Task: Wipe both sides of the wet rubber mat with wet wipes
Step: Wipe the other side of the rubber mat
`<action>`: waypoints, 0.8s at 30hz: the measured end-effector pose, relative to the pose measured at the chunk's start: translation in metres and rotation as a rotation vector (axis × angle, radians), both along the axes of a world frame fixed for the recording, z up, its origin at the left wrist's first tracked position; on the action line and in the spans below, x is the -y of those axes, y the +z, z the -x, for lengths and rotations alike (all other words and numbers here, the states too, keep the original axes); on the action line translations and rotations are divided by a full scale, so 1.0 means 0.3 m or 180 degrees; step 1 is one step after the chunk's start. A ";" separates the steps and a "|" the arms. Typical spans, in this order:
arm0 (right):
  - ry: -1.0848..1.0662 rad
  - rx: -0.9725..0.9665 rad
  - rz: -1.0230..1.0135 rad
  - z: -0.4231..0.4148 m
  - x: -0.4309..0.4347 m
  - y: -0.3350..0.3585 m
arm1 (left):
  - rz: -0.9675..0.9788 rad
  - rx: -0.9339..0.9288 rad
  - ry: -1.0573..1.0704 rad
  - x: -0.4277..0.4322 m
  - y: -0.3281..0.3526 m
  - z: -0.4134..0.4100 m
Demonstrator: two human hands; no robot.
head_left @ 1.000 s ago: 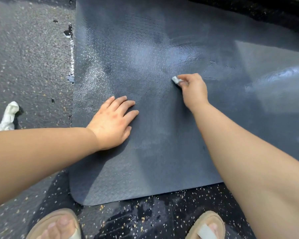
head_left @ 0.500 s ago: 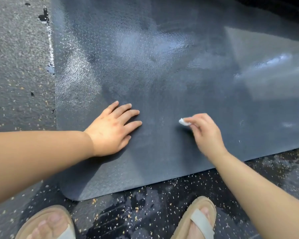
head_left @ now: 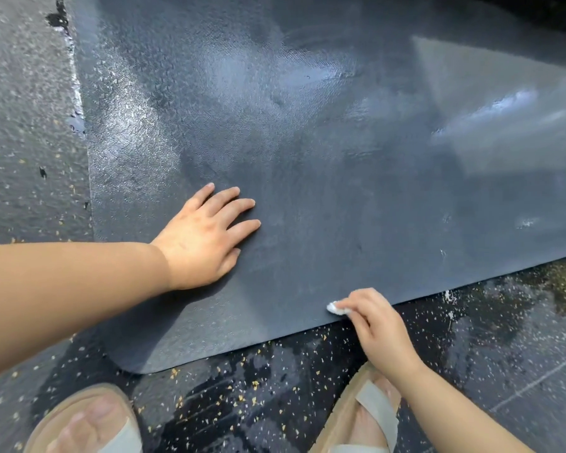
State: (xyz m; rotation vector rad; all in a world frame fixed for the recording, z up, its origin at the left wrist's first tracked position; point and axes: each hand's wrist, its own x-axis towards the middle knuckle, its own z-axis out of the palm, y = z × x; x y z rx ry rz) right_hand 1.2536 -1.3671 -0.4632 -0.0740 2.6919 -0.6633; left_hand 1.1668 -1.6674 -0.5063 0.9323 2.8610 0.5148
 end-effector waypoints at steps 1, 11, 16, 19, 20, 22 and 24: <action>-0.0237 -0.0083 0.0066 0.033 -0.008 0.010 | -0.0001 -0.0007 -0.0002 0.001 -0.001 0.000; -0.2669 -0.0751 -0.0301 0.173 0.086 -0.110 | 0.0051 -0.0012 -0.0067 0.016 -0.005 0.004; -0.1325 -0.0683 0.0354 -0.115 0.388 -0.111 | -0.0080 -0.0081 -0.0096 0.024 -0.010 0.002; -0.0949 -0.0417 0.0681 -0.115 0.368 -0.077 | -0.0153 -0.0100 -0.0105 0.035 -0.011 -0.003; -0.1019 -0.0470 0.0697 -0.080 0.329 -0.064 | -0.0152 -0.0105 -0.0103 0.039 -0.011 -0.005; -0.1452 -0.0740 0.0423 0.010 0.228 -0.051 | -0.0134 -0.0113 -0.0111 0.048 -0.011 -0.010; -0.2245 -0.0851 0.0112 0.094 0.131 -0.055 | -0.0100 -0.0099 -0.0137 0.060 -0.010 -0.014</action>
